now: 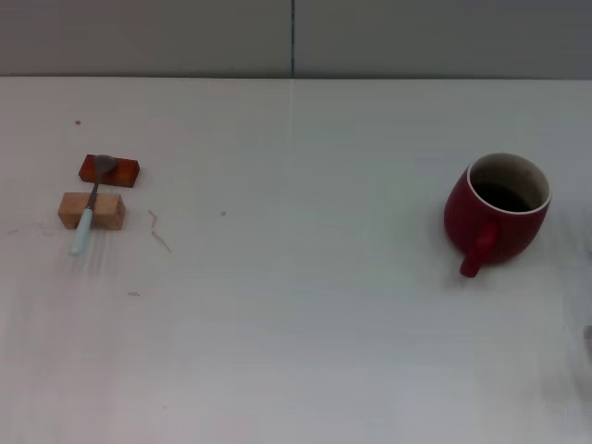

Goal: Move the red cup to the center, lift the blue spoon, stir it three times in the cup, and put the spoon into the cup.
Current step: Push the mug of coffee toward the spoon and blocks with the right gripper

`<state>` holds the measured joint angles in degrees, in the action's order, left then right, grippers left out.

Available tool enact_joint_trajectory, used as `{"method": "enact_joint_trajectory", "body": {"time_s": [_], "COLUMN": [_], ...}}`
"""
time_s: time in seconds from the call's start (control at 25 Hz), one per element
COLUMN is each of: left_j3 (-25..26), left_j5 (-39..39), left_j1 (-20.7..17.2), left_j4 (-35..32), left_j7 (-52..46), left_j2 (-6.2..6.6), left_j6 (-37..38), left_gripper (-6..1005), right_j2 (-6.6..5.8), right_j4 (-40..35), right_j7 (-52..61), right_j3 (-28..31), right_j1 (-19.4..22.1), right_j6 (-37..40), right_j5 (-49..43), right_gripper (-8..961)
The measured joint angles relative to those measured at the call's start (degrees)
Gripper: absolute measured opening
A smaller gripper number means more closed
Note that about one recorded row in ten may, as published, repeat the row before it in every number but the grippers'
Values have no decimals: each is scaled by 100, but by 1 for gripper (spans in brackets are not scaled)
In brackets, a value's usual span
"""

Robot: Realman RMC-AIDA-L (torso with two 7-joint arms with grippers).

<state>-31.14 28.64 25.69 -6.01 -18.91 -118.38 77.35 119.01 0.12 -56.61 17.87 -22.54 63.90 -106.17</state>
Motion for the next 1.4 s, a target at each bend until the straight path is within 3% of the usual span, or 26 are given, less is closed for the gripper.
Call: {"method": "enact_joint_trajectory", "body": {"time_s": [0.8, 1.4], "left_j3": [10, -6], "left_j5": [0, 7], "left_j1": [6, -3], "left_j4": [4, 4], "left_j7": [-16, -32], "left_j2": [-10, -3], "left_j6": [-1, -1], "left_gripper": [832, 827], "right_j2": [26, 37], "right_j4": [492, 735], "right_j7": [-8, -15], "right_j3": [-476, -512], "right_j1": [-133, -160], "right_j6": [-330, -463], "right_j5": [0, 1], "right_gripper": [106, 106]}}
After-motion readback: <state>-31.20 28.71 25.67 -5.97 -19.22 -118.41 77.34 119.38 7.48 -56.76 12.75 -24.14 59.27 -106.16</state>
